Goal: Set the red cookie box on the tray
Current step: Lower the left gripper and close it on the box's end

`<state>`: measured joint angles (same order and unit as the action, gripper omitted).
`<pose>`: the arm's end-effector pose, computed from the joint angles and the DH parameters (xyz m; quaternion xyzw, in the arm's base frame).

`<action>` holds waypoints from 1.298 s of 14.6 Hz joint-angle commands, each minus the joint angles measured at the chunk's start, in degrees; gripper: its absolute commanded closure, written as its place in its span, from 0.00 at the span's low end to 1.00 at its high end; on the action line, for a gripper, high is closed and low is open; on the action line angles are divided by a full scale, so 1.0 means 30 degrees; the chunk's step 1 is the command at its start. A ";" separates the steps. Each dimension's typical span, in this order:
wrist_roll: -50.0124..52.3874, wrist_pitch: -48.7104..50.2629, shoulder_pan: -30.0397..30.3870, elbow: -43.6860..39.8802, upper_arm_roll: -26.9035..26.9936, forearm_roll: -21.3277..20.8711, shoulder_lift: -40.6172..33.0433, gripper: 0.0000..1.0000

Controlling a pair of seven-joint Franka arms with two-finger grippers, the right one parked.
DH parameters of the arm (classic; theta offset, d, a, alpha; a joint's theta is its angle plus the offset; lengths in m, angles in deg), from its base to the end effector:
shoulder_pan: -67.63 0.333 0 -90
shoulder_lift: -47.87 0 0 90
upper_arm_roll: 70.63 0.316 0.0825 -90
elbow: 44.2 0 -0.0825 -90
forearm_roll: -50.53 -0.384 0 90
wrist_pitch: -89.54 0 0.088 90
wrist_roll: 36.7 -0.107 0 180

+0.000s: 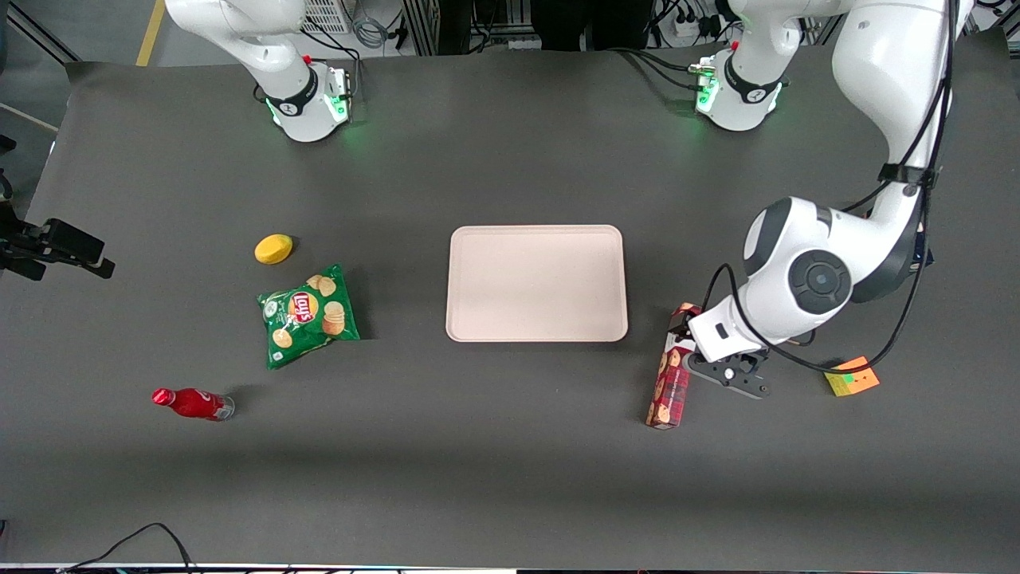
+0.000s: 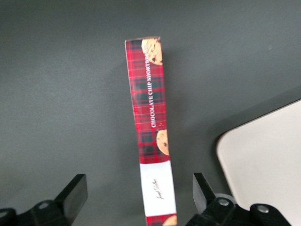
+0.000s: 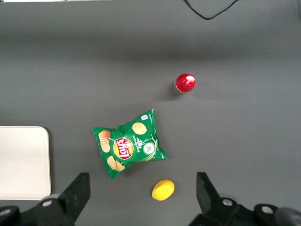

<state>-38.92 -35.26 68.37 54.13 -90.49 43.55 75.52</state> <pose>0.6371 -0.1916 0.3231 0.9792 -0.2007 0.0010 0.0294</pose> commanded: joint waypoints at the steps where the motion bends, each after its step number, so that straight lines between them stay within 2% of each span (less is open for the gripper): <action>1: 0.1029 -0.0995 -0.0307 -0.0111 -0.0003 -0.1043 0.1122 0.00; 10: 0.1591 -0.3544 -0.0777 -0.0140 0.0027 -0.1806 0.3057 0.00; 14: 0.1679 -0.3750 -0.0777 -0.0140 0.0026 -0.2977 0.3468 0.00; 15: 0.1679 -0.3809 -0.0777 -0.0140 0.0056 -0.2977 0.3498 0.07; 16: 0.1679 -0.3925 -0.0777 -0.0140 0.0056 -0.2977 0.3498 0.20; 19: 0.1679 -0.4014 -0.0777 -0.0140 0.0056 -0.3647 0.3674 0.79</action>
<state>-35.21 -46.34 66.54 54.21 -90.62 35.52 85.76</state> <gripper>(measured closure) 0.181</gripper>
